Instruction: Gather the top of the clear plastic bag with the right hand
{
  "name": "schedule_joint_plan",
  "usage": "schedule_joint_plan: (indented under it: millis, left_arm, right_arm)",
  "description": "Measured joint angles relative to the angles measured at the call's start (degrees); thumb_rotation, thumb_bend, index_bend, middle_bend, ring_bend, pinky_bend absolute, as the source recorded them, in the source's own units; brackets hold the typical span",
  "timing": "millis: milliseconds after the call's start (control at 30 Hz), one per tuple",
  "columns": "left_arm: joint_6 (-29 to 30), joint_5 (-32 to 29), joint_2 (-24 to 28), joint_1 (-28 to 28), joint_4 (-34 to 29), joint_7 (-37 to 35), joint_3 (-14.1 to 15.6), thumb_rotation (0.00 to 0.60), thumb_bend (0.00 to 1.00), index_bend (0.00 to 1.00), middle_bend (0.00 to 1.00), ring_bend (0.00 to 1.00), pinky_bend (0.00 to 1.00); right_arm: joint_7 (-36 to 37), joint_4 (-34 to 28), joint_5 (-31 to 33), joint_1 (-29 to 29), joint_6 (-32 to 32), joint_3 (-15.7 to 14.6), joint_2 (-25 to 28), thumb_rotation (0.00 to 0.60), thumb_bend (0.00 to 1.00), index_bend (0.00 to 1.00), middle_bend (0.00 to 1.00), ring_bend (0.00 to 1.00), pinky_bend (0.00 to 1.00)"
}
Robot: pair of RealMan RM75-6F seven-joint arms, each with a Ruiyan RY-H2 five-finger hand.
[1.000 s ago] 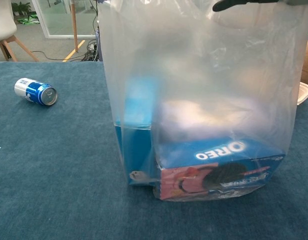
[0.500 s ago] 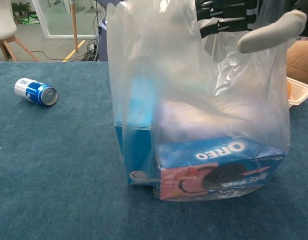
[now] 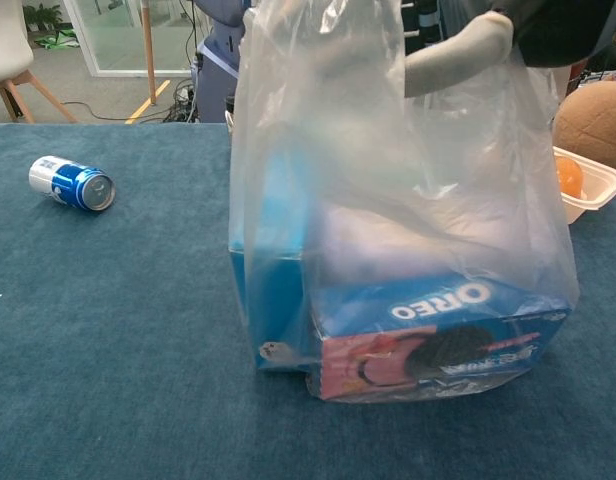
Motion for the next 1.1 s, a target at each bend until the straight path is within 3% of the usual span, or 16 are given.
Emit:
schedule_joint_plan:
  millis: [300,667,1100]
  left_arm:
    - [0.7,-0.2,0.2,0.7,0.0,-0.4,0.2,0.600,0.25,0.27,0.25,0.29,0.16]
    - [0.4,-0.1,0.3,0.6,-0.1,-0.6,0.1,0.600,0.25,0.27,0.25,0.29,0.16]
    - [-0.6,-0.3,0.1,0.2,-0.1,-0.1,0.1,0.600,0.25,0.27,0.25,0.29,0.16]
  right_arm:
    - [3.2,-0.9,-1.5,2.2,1.5,-0.1,0.8,0.600,0.00,0.13,0.21,0.08,0.15]
    - [3.4,-2.5,-2.5,1.6,1.7,-4.0,4.2,0.600,0.00,0.12,0.21,0.08,0.15]
    - [2.8,-5.8,-6.2,0.6,2.5,-8.4,11.1,0.600,0.00,0.03,0.19,0.08,0.15]
